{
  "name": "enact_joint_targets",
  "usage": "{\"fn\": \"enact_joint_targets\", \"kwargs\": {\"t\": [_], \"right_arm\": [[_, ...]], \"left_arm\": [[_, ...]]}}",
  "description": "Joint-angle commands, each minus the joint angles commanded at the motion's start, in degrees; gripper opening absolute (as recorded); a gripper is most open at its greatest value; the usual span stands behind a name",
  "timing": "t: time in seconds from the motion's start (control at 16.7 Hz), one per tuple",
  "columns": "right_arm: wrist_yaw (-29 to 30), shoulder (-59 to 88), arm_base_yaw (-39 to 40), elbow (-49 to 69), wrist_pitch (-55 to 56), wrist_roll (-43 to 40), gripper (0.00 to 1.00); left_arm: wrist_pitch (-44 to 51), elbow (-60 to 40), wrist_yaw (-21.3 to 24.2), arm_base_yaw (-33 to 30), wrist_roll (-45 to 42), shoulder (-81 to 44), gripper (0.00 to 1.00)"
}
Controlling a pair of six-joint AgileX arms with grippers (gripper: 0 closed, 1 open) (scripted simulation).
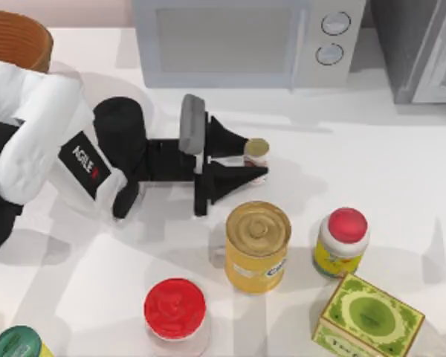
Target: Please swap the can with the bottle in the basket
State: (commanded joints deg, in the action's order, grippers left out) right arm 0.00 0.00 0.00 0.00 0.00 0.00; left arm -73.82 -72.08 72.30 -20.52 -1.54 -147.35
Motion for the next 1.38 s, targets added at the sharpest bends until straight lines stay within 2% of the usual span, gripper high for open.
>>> {"fn": "enact_joint_targets", "kwargs": {"t": [0.66, 1.38], "right_arm": [[0.00, 0.00, 0.00, 0.00, 0.00, 0.00, 1.00], [0.00, 0.00, 0.00, 0.00, 0.00, 0.00, 1.00]], "left_arm": [[0.00, 0.00, 0.00, 0.00, 0.00, 0.00, 0.98], [0.80, 0.78, -1.02, 0.65, -0.05, 1.70, 1.00]]}}
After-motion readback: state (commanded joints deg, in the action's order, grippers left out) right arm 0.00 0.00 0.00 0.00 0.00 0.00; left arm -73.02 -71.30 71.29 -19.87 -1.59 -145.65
